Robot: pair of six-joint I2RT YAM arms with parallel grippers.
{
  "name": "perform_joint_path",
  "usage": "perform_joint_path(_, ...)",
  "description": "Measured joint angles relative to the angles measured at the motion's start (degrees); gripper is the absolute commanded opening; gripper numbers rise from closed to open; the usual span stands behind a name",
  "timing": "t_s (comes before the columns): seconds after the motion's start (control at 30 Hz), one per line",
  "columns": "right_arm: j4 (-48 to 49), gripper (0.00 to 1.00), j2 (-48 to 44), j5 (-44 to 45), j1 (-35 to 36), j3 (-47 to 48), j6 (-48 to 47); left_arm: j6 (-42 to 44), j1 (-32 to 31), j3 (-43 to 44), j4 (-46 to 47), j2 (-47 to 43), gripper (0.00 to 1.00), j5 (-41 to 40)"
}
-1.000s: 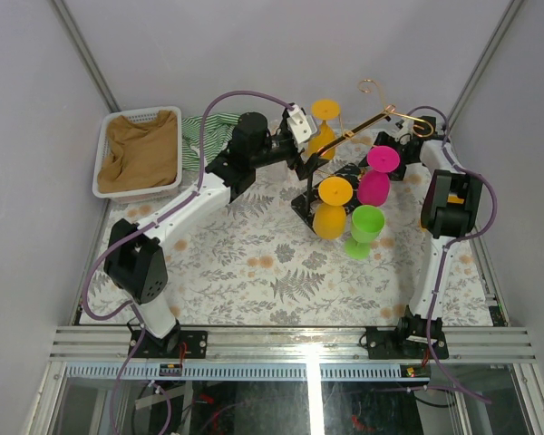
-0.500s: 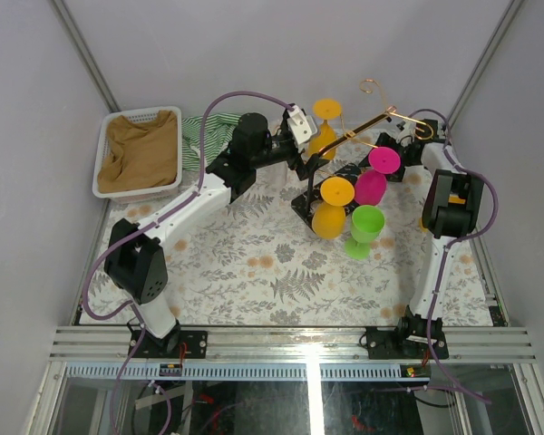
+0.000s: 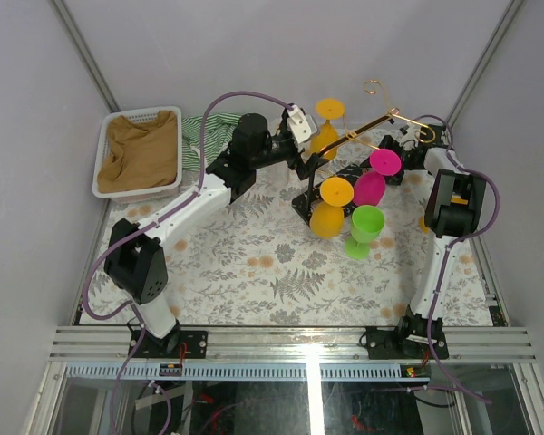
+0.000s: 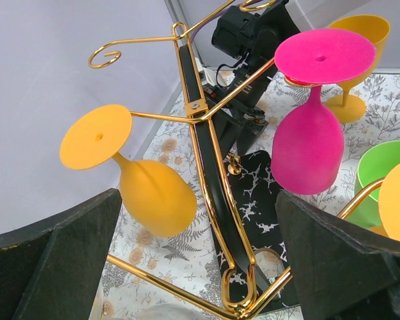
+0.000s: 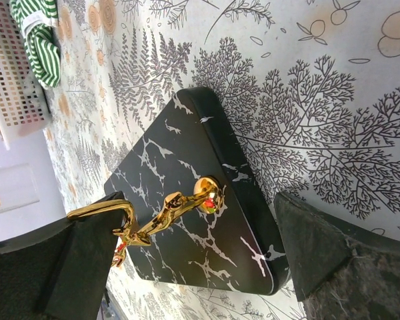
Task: Place the wine glass upside down on the wine glass rack
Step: Adjust the wine rack at the center of the board.
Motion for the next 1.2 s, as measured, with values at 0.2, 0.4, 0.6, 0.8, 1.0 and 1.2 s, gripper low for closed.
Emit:
perform_joint_path(0.2, 0.94, 1.00, 0.13, -1.29, -0.33, -0.46, 0.61, -0.22, 0.00, -0.46, 0.92, 0.00, 1.00, -0.02)
perform_joint_path(0.4, 0.48, 0.99, 0.15, -1.27, -0.52, -0.46, 0.59, -0.37, 0.00, -0.83, 1.70, 0.00, 1.00, -0.02)
perform_joint_path(0.6, -1.46, 1.00, 0.17, -0.55, -0.83, 0.31, -0.11, -0.52, 0.00, -0.85, 1.81, 0.00, 1.00, -0.20)
perform_joint_path(0.8, -2.62, 1.00, 0.22, -0.33, -1.05, 0.76, -0.66, -1.07, 0.00, -0.85, 1.73, 0.00, 1.00, -0.68)
perform_joint_path(1.0, -2.64, 0.99, 0.44, -1.57, -1.73, 0.74, -0.57, -2.73, 0.00, -0.85, 1.73, 0.04, 1.00, -1.51)
perform_joint_path(1.2, 1.16, 0.99, 0.63, -5.57, -3.04, -1.49, 1.86, -5.99, 0.00, -0.31, 2.27, 1.05, 1.00, -1.57)
